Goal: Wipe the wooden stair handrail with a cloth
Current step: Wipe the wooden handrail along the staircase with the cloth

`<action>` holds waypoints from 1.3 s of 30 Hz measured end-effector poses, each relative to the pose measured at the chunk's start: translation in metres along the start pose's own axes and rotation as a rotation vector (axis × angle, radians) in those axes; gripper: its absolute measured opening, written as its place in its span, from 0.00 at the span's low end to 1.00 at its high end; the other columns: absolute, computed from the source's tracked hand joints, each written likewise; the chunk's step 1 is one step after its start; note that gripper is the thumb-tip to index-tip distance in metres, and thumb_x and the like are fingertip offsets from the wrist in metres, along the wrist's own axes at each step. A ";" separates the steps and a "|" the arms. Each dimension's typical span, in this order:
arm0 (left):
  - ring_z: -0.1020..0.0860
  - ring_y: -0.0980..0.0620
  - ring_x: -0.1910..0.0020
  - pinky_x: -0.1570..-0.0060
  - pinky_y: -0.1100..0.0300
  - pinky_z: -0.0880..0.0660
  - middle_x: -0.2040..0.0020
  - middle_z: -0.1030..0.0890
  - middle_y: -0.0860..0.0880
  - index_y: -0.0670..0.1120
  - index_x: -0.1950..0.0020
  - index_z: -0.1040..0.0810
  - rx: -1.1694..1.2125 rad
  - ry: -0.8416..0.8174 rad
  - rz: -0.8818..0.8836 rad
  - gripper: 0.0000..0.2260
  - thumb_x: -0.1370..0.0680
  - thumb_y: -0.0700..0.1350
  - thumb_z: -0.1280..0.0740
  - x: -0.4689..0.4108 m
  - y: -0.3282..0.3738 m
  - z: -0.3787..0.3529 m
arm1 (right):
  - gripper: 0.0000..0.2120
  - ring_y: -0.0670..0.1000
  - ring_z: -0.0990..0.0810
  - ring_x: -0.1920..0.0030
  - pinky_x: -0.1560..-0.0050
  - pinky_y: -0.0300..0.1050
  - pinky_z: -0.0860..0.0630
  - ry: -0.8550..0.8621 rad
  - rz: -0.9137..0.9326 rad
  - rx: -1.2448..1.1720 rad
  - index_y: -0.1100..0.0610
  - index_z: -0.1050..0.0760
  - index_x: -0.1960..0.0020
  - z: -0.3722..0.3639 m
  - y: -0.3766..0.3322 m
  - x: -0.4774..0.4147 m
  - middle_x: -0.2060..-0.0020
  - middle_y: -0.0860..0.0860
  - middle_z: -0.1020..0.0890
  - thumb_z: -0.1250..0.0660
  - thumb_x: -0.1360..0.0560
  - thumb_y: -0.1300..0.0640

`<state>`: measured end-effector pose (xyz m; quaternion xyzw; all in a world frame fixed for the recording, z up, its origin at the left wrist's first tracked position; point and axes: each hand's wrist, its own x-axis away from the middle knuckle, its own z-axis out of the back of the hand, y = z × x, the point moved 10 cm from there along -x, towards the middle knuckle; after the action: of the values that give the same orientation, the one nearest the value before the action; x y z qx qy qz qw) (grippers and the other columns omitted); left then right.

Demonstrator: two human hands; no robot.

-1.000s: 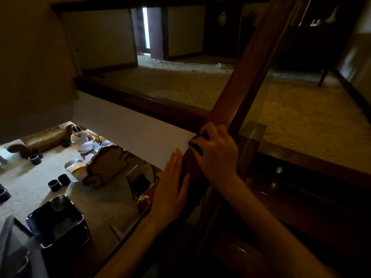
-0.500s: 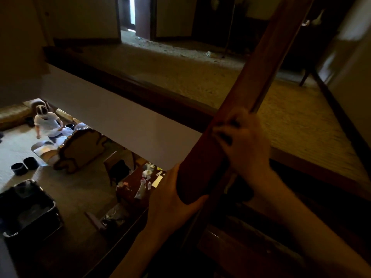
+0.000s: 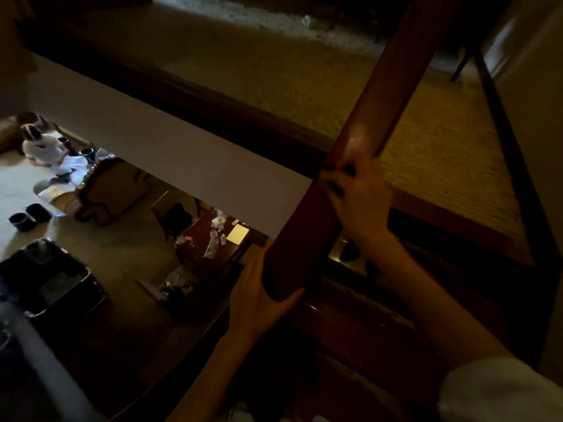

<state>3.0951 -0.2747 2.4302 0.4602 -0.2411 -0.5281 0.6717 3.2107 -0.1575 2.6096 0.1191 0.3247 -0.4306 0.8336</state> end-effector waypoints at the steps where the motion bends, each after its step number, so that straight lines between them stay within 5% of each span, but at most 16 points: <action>1: 0.37 0.82 0.42 0.49 0.73 0.39 0.41 0.38 0.78 0.70 0.31 0.46 0.001 0.003 0.003 0.38 0.36 0.72 0.31 0.001 -0.001 0.000 | 0.07 0.64 0.24 0.41 0.53 0.53 0.21 0.051 -0.099 0.023 0.58 0.16 0.50 0.004 0.014 -0.019 0.44 0.60 0.21 0.27 0.26 0.56; 4: 0.35 0.78 0.42 0.47 0.73 0.39 0.40 0.36 0.74 0.69 0.31 0.44 0.015 -0.005 0.023 0.38 0.36 0.70 0.30 0.001 -0.006 -0.002 | 0.08 0.63 0.23 0.41 0.54 0.47 0.23 0.176 -0.188 0.034 0.59 0.16 0.52 0.005 0.018 -0.027 0.46 0.60 0.20 0.27 0.26 0.56; 7: 0.33 0.66 0.38 0.43 0.67 0.36 0.33 0.30 0.60 0.60 0.27 0.41 0.004 -0.002 0.026 0.41 0.35 0.65 0.26 -0.001 -0.010 -0.007 | 0.07 0.60 0.21 0.50 0.60 0.47 0.22 0.277 0.026 -0.080 0.59 0.16 0.53 0.003 -0.013 0.031 0.50 0.60 0.19 0.23 0.30 0.58; 9: 0.31 0.63 0.38 0.42 0.62 0.30 0.33 0.28 0.58 0.62 0.27 0.42 -0.005 -0.003 0.006 0.41 0.35 0.63 0.25 -0.003 -0.009 -0.008 | 0.11 0.55 0.25 0.47 0.53 0.48 0.21 0.224 0.117 -0.276 0.55 0.18 0.47 -0.008 -0.027 0.082 0.47 0.58 0.22 0.25 0.29 0.58; 11: 0.29 0.69 0.41 0.45 0.66 0.29 0.37 0.30 0.69 0.71 0.30 0.43 0.006 0.007 -0.027 0.39 0.36 0.67 0.27 -0.003 -0.006 -0.005 | 0.13 0.47 0.29 0.40 0.41 0.44 0.25 0.227 -0.124 -0.588 0.49 0.24 0.44 -0.018 -0.010 0.112 0.43 0.51 0.29 0.28 0.27 0.56; 13: 0.31 0.73 0.38 0.45 0.69 0.31 0.37 0.33 0.74 0.73 0.31 0.44 -0.021 0.024 -0.058 0.36 0.35 0.70 0.30 -0.002 -0.001 -0.003 | 0.12 0.44 0.27 0.39 0.37 0.48 0.26 0.322 -0.604 -0.877 0.42 0.28 0.44 -0.035 0.021 0.135 0.42 0.48 0.29 0.30 0.25 0.52; 16: 0.36 0.57 0.27 0.32 0.48 0.30 0.26 0.36 0.56 0.56 0.23 0.43 -0.090 0.026 -0.151 0.37 0.27 0.65 0.35 -0.009 0.023 -0.007 | 0.11 0.51 0.22 0.41 0.39 0.60 0.24 0.312 -0.961 -1.090 0.42 0.28 0.44 -0.057 0.036 0.152 0.44 0.50 0.23 0.32 0.24 0.48; 18: 0.42 0.50 0.23 0.28 0.44 0.36 0.22 0.44 0.51 0.49 0.21 0.43 -0.174 0.026 -0.304 0.32 0.21 0.60 0.40 -0.028 0.066 -0.010 | 0.08 0.52 0.21 0.44 0.42 0.57 0.23 0.265 -0.954 -1.161 0.46 0.24 0.47 -0.062 0.049 0.150 0.47 0.52 0.21 0.30 0.24 0.52; 23: 0.51 0.56 0.21 0.24 0.59 0.48 0.20 0.50 0.51 0.46 0.21 0.48 -0.284 -0.087 -0.489 0.24 0.16 0.50 0.50 -0.090 0.147 -0.044 | 0.08 0.39 0.20 0.54 0.51 0.33 0.25 0.249 -0.980 -1.238 0.49 0.21 0.55 -0.073 0.084 0.153 0.55 0.50 0.20 0.28 0.25 0.62; 26: 0.54 0.55 0.21 0.23 0.60 0.56 0.20 0.51 0.48 0.43 0.22 0.51 -0.325 -0.093 -0.484 0.24 0.16 0.43 0.48 -0.105 0.148 -0.061 | 0.08 0.39 0.20 0.54 0.51 0.32 0.24 0.188 -0.982 -1.292 0.51 0.21 0.54 -0.088 0.081 0.147 0.56 0.49 0.20 0.29 0.25 0.64; 33: 0.51 0.51 0.21 0.23 0.51 0.49 0.20 0.51 0.51 0.44 0.21 0.51 -0.356 -0.004 -0.529 0.25 0.17 0.45 0.49 -0.107 0.141 -0.063 | 0.09 0.33 0.24 0.62 0.60 0.28 0.28 0.355 -0.934 -1.308 0.55 0.29 0.56 -0.064 0.131 0.064 0.61 0.46 0.25 0.29 0.25 0.65; 39: 0.51 0.51 0.21 0.23 0.51 0.48 0.20 0.51 0.51 0.44 0.20 0.52 -0.371 0.021 -0.519 0.25 0.17 0.45 0.49 -0.108 0.141 -0.063 | 0.06 0.36 0.22 0.58 0.57 0.31 0.26 0.308 -0.966 -1.351 0.57 0.26 0.53 -0.069 0.131 0.061 0.58 0.46 0.23 0.29 0.25 0.63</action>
<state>3.1798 -0.1488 2.5417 0.3815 -0.0083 -0.7120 0.5894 3.3101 -0.0849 2.5074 -0.4995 0.6378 -0.4321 0.3962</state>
